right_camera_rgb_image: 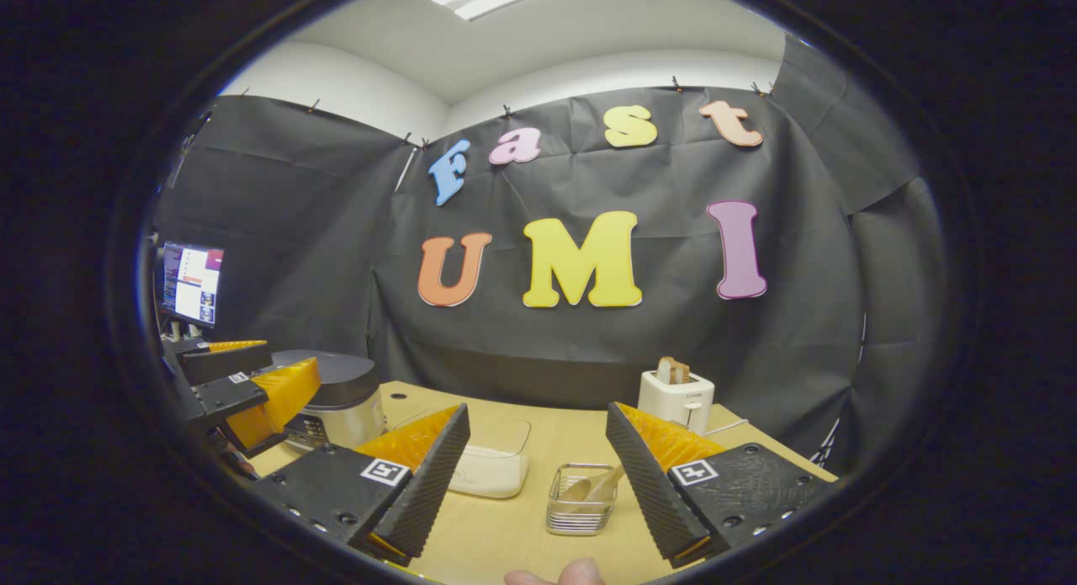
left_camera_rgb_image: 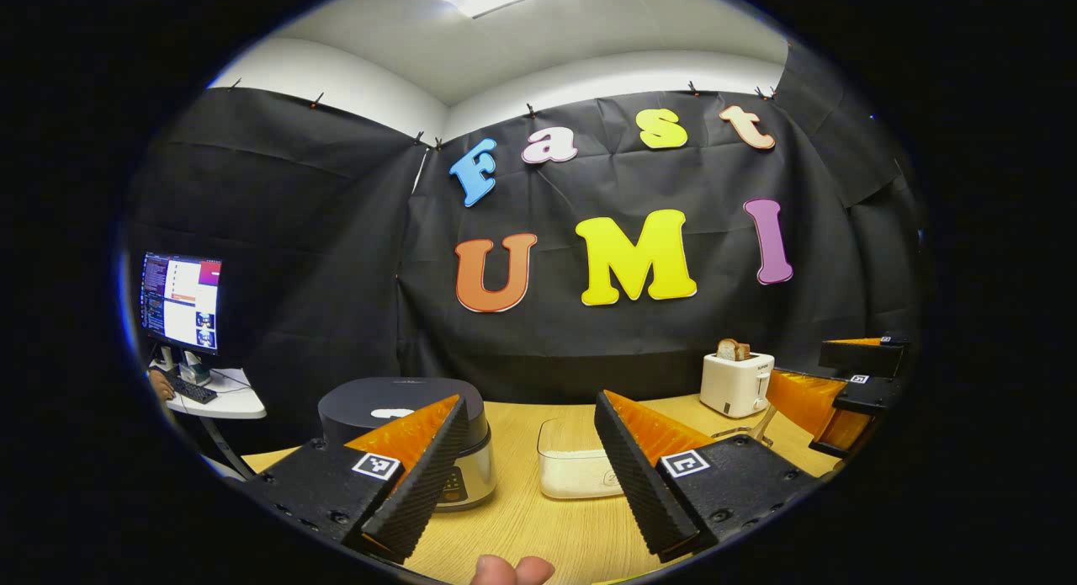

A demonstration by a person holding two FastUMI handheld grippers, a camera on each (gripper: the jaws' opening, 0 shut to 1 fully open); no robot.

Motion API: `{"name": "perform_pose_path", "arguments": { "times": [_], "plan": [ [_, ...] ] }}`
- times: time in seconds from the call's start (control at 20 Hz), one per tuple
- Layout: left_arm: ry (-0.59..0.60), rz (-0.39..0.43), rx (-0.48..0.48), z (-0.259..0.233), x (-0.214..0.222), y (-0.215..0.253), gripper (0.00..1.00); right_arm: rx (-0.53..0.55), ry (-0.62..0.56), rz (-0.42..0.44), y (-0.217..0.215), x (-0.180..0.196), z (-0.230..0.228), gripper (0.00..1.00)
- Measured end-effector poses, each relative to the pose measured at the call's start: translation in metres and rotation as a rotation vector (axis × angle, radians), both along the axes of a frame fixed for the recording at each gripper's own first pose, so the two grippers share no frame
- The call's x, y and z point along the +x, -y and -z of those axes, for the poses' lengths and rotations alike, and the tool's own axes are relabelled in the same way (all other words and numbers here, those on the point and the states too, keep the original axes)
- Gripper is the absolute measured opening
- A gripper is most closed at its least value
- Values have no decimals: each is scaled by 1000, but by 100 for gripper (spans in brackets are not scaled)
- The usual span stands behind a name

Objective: Close the left gripper, press the button to open the rice cooker; take a wooden spoon from the chopstick holder with the right hand, scoop a spoonful of rice and pour it into the rice cooker, then put the wooden spoon back into the chopstick holder.

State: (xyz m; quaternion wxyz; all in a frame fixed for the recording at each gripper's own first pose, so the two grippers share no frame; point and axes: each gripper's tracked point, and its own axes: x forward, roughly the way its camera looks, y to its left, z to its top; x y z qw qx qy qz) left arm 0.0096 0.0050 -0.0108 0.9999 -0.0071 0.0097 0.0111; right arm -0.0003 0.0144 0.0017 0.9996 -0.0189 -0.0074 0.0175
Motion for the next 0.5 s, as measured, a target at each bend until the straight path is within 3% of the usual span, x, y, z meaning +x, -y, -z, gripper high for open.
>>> {"name": "perform_pose_path", "arguments": {
  "times": [0.5],
  "plan": [
    [-24,17,-2,10,3,2,96,11,-12,52,21,0,9,96]
  ]
}}
